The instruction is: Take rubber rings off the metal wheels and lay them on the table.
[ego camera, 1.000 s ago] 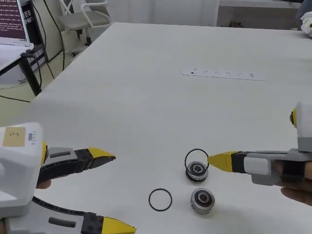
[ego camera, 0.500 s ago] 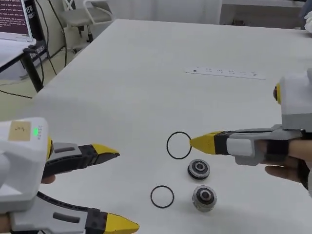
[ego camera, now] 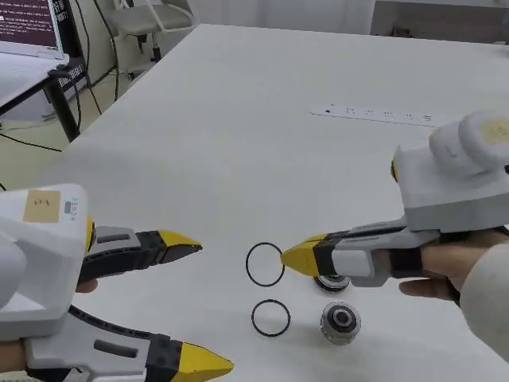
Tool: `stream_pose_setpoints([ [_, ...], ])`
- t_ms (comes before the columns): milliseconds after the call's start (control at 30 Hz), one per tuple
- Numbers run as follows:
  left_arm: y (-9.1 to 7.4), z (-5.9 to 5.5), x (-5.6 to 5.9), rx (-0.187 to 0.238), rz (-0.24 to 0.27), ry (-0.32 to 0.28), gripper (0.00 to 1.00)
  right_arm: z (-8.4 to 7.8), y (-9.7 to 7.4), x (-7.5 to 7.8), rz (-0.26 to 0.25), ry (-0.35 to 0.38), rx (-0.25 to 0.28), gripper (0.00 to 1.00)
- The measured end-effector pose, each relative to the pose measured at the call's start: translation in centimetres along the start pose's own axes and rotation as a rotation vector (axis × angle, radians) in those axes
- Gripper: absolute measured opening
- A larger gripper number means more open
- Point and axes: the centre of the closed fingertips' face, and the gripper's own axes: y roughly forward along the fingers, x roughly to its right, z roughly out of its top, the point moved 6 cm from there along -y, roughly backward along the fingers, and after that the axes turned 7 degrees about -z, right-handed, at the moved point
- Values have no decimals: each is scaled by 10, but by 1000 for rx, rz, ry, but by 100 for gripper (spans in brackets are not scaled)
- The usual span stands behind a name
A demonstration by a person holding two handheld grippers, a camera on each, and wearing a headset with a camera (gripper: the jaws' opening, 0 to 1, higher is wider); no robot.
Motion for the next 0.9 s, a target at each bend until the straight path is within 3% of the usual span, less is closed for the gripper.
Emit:
stream_pose_setpoints([
  [267,1,-1,0,-1,0,-10,74,-23,9,10,3,59,-57,0],
  [500,2,-2,0,-7,-2,-18,72,-36,15,15,-19,58,-103,0],
  [900,2,-3,0,-13,0,-25,72,-44,18,24,-63,44,-130,0],
])
